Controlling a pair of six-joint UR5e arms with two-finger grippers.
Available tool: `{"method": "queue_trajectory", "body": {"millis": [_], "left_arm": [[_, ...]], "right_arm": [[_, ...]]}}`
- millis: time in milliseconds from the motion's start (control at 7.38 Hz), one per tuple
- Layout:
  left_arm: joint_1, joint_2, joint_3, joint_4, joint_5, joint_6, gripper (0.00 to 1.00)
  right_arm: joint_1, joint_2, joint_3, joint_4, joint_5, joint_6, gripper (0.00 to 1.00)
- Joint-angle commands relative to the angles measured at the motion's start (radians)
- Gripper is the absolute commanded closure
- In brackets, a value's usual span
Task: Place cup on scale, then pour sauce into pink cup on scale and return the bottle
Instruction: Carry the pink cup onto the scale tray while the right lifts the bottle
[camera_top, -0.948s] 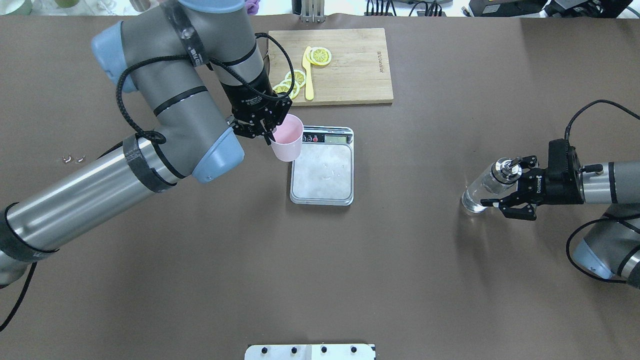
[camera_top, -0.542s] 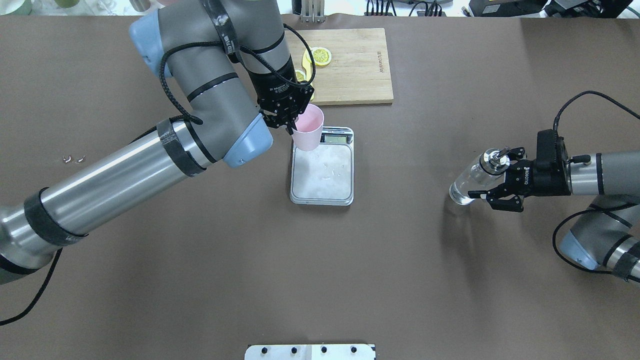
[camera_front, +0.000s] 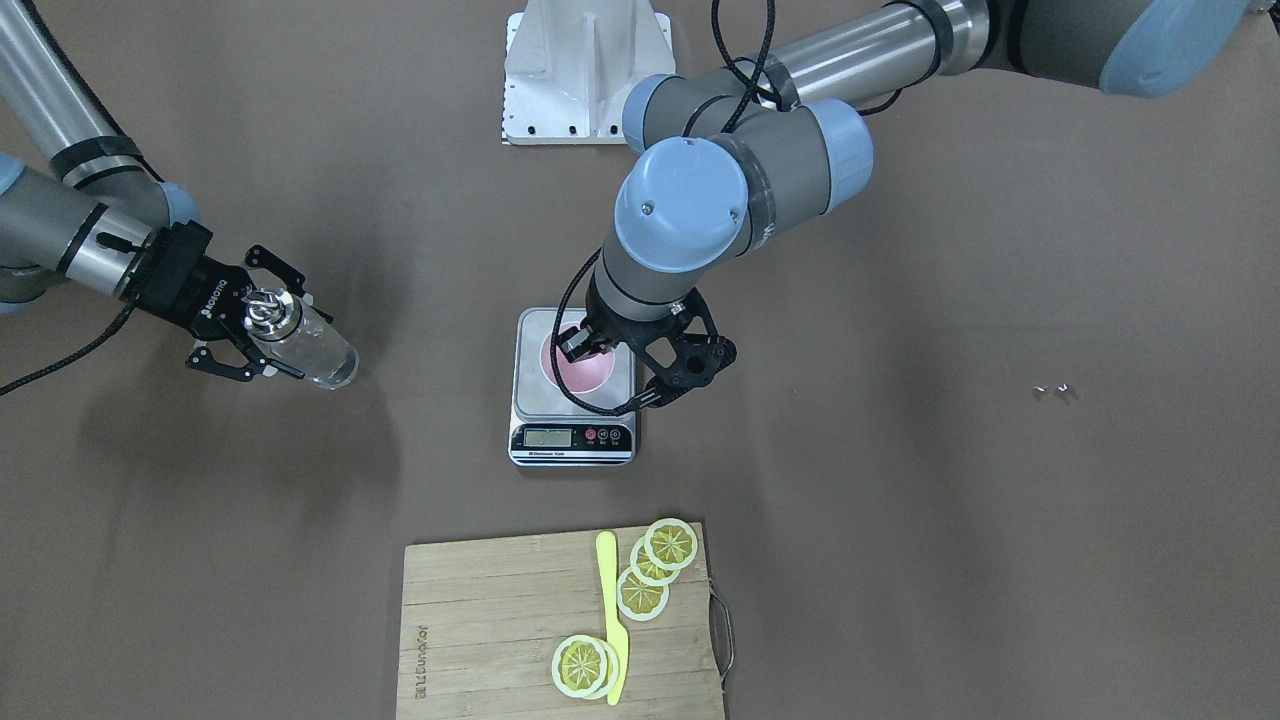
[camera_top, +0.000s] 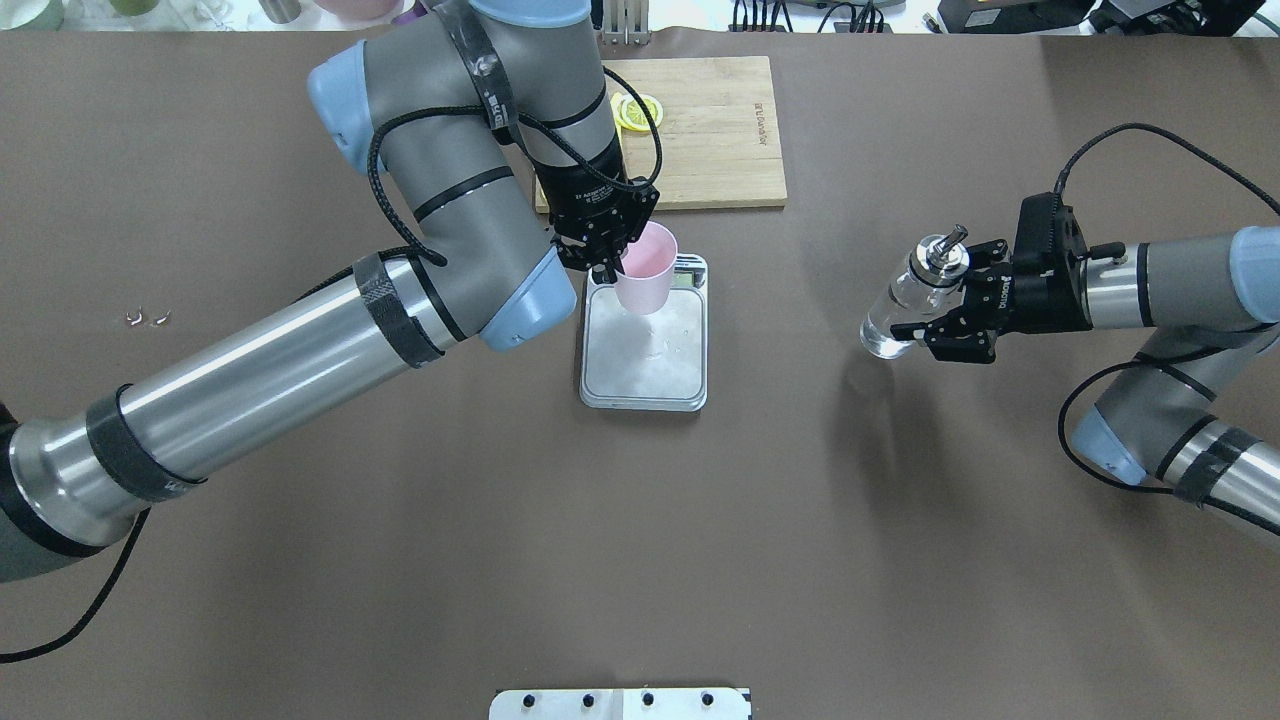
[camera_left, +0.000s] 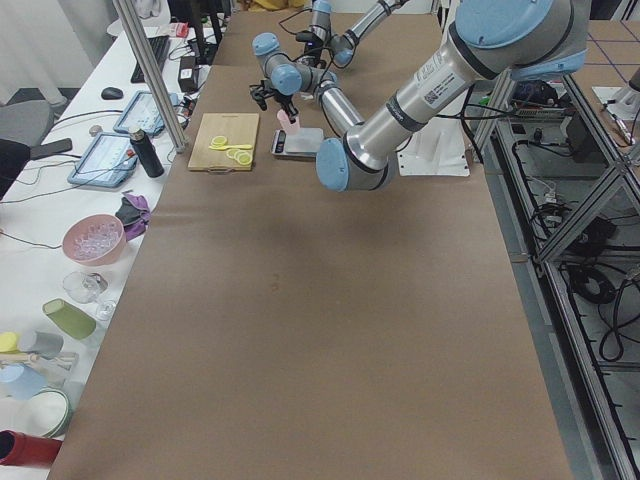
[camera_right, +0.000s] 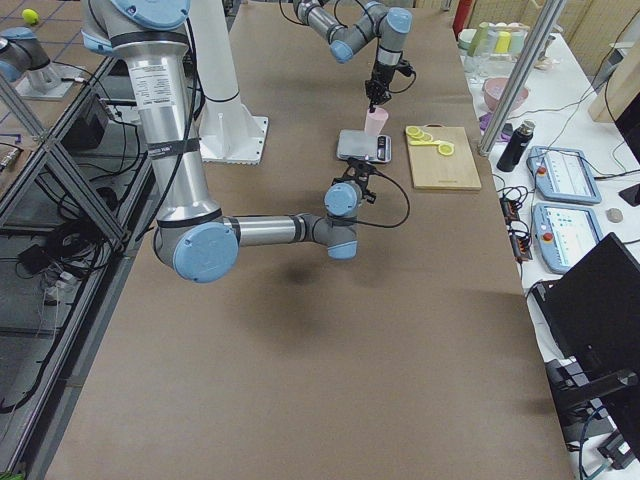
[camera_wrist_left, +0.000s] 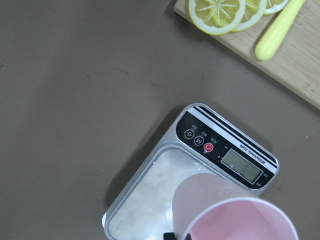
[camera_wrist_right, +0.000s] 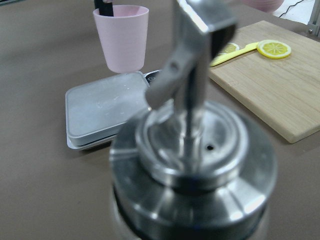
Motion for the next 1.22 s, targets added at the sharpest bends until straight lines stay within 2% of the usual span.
{"method": "queue_trajectory", "body": {"millis": [0,271,406,813,948,1084], "left_arm": [[0.022,0.014,-0.005,-0.049,0.003,-0.033,1.0],[0.028,0.023,-0.004,-0.051,0.005,-0.032,1.0],[0.036,0.023,-0.005,-0.051,0.037,-0.032,1.0],[0.04,0.021,-0.007,-0.051,0.042,-0.039,0.99],[0.04,0.023,-0.008,-0.053,0.042,-0.037,0.65],[0.04,0.027,-0.01,-0.077,0.042,-0.033,0.14]], "right_arm": [[0.012,0.025,0.087,-0.184,-0.01,-0.01,0.45],[-0.003,0.023,0.189,-0.353,-0.016,-0.022,0.47],[-0.02,0.028,0.227,-0.43,-0.036,-0.028,0.48],[-0.073,0.075,0.313,-0.656,-0.111,-0.057,0.48],[-0.084,0.079,0.351,-0.728,-0.124,-0.079,0.49],[-0.083,0.082,0.387,-0.798,-0.127,-0.108,0.48]]}}
